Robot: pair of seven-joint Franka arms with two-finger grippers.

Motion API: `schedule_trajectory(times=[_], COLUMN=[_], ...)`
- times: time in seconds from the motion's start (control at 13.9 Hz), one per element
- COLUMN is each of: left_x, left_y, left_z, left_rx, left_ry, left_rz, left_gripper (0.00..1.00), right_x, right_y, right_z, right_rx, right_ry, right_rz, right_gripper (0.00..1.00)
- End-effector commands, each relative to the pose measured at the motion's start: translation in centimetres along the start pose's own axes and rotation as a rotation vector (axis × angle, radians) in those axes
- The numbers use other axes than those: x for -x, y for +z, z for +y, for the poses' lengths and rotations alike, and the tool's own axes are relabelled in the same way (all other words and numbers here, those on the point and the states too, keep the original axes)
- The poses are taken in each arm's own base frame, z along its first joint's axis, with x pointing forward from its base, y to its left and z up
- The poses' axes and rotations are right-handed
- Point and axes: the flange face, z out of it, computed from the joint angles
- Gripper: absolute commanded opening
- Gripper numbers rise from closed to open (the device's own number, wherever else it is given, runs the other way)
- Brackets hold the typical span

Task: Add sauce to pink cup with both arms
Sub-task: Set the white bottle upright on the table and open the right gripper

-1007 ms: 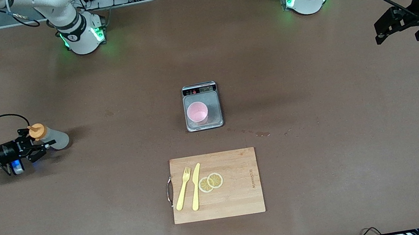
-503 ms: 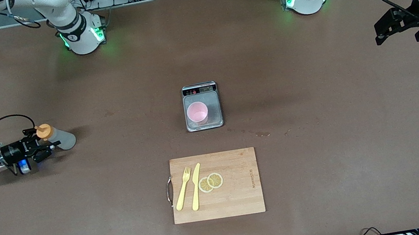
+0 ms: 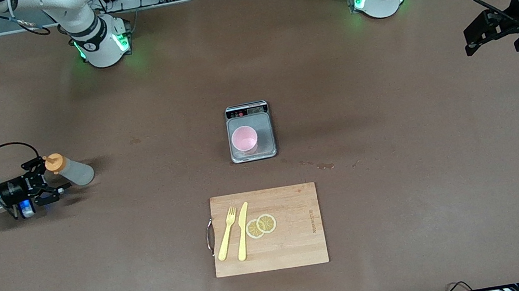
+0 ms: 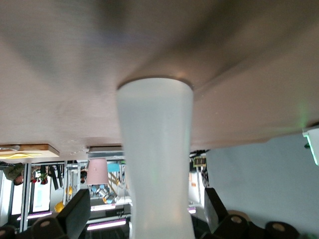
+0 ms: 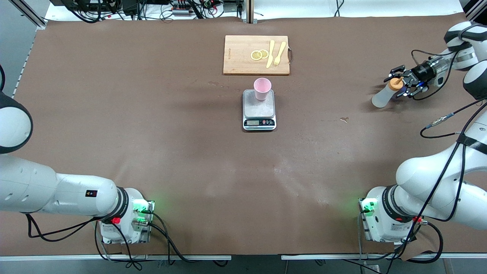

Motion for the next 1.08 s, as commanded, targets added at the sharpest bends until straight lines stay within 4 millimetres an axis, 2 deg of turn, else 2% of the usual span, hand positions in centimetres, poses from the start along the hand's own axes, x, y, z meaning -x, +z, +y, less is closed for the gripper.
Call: schedule_trajectory(times=[0.0,0.22,0.29,0.58,0.79,1.01], left_x=[-0.1,-0.1,-0.1,-0.1,-0.1,-0.1], left_y=[-0.5,-0.5,-0.5,-0.5,-0.5,-0.5], left_z=[-0.4,-0.3,-0.3,-0.3,-0.3,-0.3], left_rx=[-0.014,-0.014,-0.014,-0.014,-0.016,-0.016], left_ry=[0.014,0.014,0.012,0.012,0.012,0.012], left_rz=[0.001,0.001,0.001,0.001,0.003,0.003], left_gripper=[1.00,1.00,1.00,1.00,1.00,1.00], right_x=[3.2,6.6,7.8,15.6,21.0,27.9], right_y=[-3.4,-6.1,-6.4,-6.9,-5.1,-2.5], right_z=[-1.3,-2.2,-2.7,-6.4,-9.2,-11.9], right_rx=[0.034,0.075,0.100,0.207,0.278,0.322], right_ry=[-0.001,-0.037,-0.047,-0.116,-0.178,-0.271], right_rz=[0.083,0.152,0.174,0.325,0.379,0.447], right_gripper=[1.00,1.00,1.00,1.00,1.00,1.00])
